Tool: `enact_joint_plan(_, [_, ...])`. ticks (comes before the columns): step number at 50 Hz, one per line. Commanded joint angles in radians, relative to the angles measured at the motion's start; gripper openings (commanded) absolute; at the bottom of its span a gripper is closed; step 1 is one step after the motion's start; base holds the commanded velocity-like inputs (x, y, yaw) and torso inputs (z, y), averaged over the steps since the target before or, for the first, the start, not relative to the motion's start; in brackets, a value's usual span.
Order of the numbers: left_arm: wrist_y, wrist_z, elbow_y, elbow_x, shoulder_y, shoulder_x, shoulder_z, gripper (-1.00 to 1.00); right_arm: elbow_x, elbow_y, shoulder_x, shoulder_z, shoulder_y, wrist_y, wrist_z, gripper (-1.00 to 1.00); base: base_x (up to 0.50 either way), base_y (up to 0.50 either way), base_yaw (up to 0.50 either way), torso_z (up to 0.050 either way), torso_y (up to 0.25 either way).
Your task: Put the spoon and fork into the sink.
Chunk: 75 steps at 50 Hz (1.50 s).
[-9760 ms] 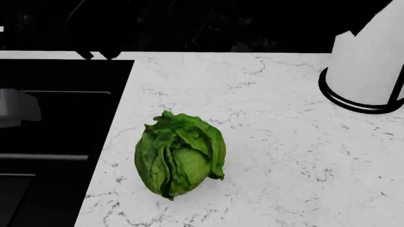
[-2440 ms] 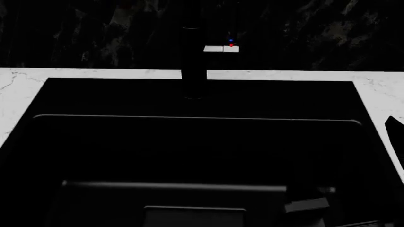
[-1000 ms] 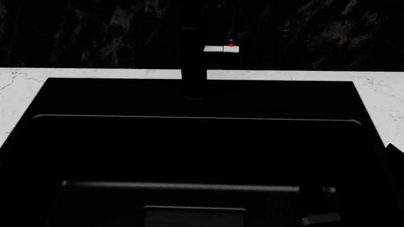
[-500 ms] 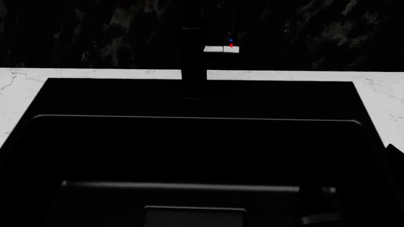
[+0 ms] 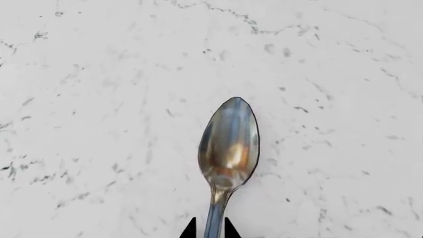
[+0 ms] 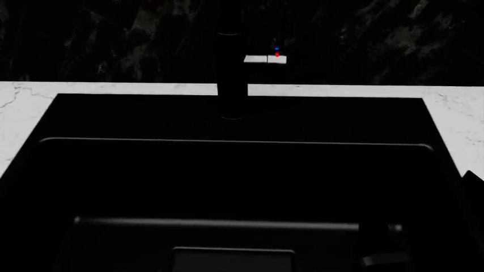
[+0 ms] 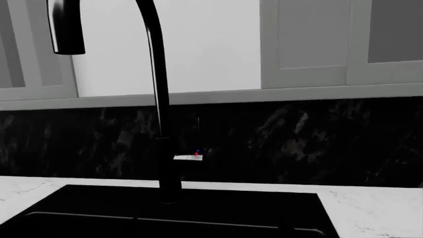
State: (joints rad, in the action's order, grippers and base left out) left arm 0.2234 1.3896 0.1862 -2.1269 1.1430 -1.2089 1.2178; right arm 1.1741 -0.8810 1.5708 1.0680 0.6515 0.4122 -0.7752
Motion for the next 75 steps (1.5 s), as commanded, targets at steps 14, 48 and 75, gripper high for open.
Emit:
enact_joint_plan(14, [0.209, -0.144, -0.007, 0.218, 0.170, 0.121, -0.019, -1.00, -0.024, 0.020, 0.000, -0.012, -0.005, 0.026, 0.029, 1.00, 0.00, 0.00, 0.00, -0.001, 0.000])
enact_joint_plan(48, [0.315, -0.342, 0.015, 0.223, 0.448, 0.488, -0.112, -1.00, -0.042, 0.061, 0.000, 0.012, -0.039, 0.096, 0.063, 1.00, 0.00, 0.00, 0.00, 0.000, 0.000])
enact_joint_plan(75, [0.229, -0.615, -0.428, 0.279, 0.162, 0.732, 0.017, -1.00, -0.054, 0.076, 0.000, 0.026, -0.061, 0.128, 0.078, 1.00, 0.00, 0.00, 0.00, 0.000, 0.000])
